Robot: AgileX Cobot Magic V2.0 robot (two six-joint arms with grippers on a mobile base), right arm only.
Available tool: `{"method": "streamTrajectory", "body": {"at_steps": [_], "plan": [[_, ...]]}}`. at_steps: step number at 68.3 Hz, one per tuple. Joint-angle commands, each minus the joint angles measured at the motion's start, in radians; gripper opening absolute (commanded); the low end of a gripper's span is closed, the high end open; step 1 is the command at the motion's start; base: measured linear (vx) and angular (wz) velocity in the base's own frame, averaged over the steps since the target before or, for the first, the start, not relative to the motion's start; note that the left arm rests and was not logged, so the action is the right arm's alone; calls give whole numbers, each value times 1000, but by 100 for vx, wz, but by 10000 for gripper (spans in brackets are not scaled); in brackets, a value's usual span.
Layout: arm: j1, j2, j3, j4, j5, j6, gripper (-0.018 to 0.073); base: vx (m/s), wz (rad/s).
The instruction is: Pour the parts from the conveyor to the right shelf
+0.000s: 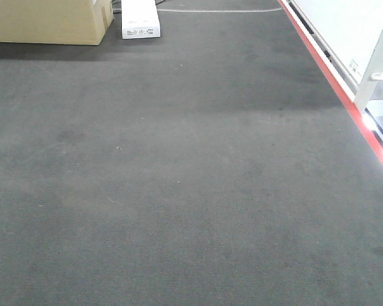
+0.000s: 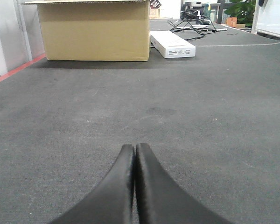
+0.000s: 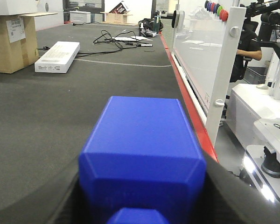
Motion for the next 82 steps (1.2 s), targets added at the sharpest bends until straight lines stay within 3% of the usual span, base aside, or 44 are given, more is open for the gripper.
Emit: {"method": "streamTrajectory", "body": {"at_steps": [1,35,82], "plan": [[0,9,-27,-10,-76,-12,-6,-2,-1],[0,9,-27,-10,-77,-12,-6,-15,-13],[0,9,-27,-10,-79,-12,-6,-33,-65]]}}
